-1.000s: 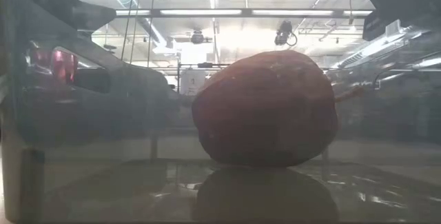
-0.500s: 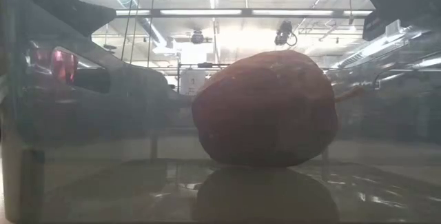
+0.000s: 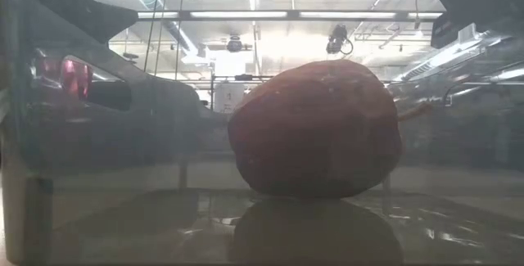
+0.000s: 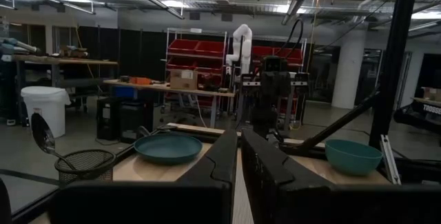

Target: Arrange a breakfast setting

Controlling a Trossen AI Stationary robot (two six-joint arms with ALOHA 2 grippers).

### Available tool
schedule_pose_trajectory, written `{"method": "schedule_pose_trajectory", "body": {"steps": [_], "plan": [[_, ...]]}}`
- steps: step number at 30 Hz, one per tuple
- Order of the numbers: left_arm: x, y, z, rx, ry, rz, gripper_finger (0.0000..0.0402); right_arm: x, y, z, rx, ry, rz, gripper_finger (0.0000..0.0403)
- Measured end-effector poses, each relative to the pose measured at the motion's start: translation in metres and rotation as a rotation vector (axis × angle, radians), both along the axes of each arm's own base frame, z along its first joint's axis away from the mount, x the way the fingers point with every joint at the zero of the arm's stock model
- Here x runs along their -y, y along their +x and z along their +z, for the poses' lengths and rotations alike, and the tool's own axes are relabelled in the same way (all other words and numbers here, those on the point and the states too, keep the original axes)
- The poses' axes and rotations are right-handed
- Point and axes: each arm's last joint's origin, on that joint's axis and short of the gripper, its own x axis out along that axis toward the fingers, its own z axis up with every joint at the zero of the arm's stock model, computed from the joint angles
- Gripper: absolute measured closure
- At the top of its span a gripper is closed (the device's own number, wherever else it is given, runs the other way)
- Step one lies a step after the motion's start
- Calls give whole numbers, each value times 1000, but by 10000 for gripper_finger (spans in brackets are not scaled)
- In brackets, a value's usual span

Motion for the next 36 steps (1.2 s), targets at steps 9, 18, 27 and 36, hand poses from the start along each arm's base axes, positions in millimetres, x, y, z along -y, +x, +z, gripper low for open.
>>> {"method": "schedule_pose_trajectory", "body": {"steps": [9, 18, 27, 36], "plan": [[0, 0, 0, 0, 0, 0, 372, 0, 0, 0, 0, 0, 0, 373], [0, 0, 0, 0, 0, 0, 372, 0, 0, 0, 0, 0, 0, 373], [0, 0, 0, 0, 0, 0, 372, 3, 0, -1, 2, -66, -110, 373], [0, 0, 1, 7, 0, 0, 372, 9, 0, 0, 0, -193, -341, 373]]}}
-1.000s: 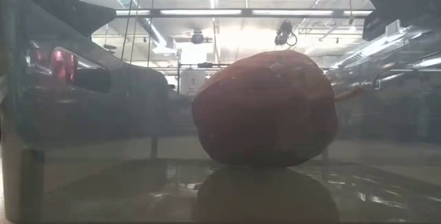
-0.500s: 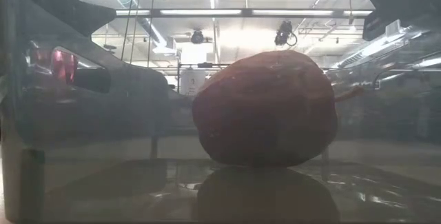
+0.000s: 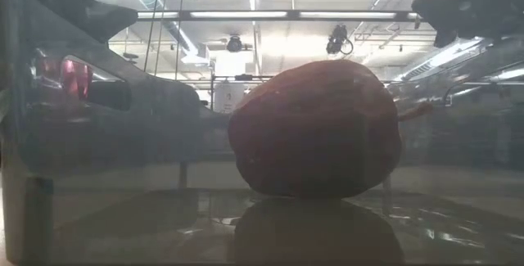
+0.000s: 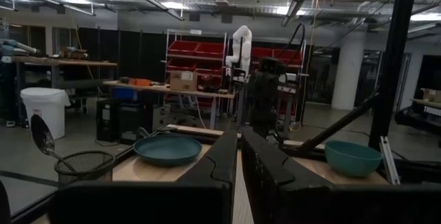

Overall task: Arrange a breakfast setting
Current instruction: Put the green bowl on the gray tablemat

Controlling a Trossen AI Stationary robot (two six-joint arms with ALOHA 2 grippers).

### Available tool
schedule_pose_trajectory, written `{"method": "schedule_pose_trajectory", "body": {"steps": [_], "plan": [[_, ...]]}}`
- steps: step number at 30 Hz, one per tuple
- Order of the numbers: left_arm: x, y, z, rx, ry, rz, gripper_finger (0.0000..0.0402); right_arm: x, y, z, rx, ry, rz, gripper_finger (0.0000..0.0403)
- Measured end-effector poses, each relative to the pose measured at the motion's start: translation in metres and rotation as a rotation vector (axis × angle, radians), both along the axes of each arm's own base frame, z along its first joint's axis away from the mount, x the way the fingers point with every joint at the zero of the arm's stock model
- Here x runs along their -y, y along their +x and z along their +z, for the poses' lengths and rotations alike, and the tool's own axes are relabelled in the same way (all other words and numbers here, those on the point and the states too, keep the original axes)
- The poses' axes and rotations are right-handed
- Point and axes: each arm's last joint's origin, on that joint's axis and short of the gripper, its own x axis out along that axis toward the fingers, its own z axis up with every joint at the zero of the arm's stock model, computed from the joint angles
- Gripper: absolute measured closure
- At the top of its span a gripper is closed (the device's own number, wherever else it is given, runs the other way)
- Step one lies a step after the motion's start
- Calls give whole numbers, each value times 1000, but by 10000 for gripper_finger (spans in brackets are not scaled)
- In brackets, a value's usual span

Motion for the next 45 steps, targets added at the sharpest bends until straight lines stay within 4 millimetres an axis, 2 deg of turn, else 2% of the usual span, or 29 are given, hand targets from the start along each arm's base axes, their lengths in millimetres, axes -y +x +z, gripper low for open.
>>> {"method": "schedule_pose_trajectory", "body": {"steps": [5, 11, 19, 21, 23, 26, 30, 38, 42, 45], "plan": [[0, 0, 0, -2, 0, 0, 372, -1, -3, 7, 93, 107, 64, 373], [0, 0, 0, -1, 0, 0, 372, 2, -16, 30, 408, 428, 172, 373], [0, -2, 7, 83, -52, -16, 372, 5, -40, 51, 767, 548, 269, 373], [0, -3, 10, 124, -79, -26, 372, 6, -40, 52, 770, 571, 220, 373], [0, -6, 16, 201, -93, -34, 372, 8, -33, 53, 684, 605, 147, 373], [0, -11, 25, 318, -134, -48, 372, 8, -19, 60, 460, 699, 80, 373], [-1, -17, 35, 439, -156, -27, 372, 7, -2, 81, 184, 759, 7, 373], [-1, -13, 76, 302, -117, 6, 388, 1, 25, 136, -380, 818, -33, 356], [-1, -1, 101, 195, -132, 7, 391, -7, 43, 152, -732, 838, 9, 327], [-2, 8, 124, 122, -113, 18, 391, -16, 57, 155, -970, 844, 24, 299]]}}
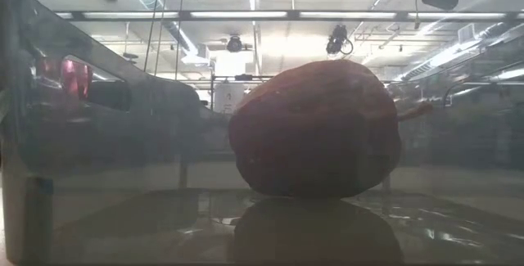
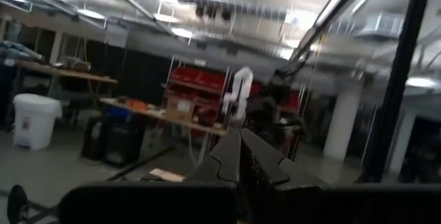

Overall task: Arrange a breakfast setting
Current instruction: Put the green bowl on the gray tablemat

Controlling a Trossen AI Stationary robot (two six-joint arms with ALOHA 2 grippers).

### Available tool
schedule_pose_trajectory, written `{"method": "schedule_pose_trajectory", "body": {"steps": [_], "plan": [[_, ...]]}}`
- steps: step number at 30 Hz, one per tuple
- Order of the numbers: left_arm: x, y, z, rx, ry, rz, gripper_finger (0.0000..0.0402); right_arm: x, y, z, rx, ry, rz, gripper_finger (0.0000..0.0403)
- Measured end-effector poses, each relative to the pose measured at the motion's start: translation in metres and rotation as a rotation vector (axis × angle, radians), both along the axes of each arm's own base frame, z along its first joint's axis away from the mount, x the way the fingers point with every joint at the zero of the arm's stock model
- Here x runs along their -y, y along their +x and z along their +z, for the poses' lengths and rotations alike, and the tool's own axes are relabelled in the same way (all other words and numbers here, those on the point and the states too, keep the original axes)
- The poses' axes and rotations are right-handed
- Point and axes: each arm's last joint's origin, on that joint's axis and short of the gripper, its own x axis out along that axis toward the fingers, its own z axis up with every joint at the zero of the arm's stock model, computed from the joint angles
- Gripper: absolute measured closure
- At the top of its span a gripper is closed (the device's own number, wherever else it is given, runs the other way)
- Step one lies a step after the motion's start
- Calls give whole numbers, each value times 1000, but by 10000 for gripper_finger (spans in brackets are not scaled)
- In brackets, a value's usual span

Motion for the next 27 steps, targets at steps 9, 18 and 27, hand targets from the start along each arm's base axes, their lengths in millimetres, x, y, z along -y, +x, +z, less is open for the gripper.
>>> {"method": "schedule_pose_trajectory", "body": {"steps": [9, 18, 27], "plan": [[-2, 28, 50, -249, 37, 41, 377, -36, 15, -13, -464, 292, -197, 222], [-2, 33, 58, -277, -70, 21, 318, -100, 10, -38, -772, 531, -634, 184], [5, 35, 59, -263, -61, -101, 286, -165, 16, -95, -974, 523, -759, 182]]}}
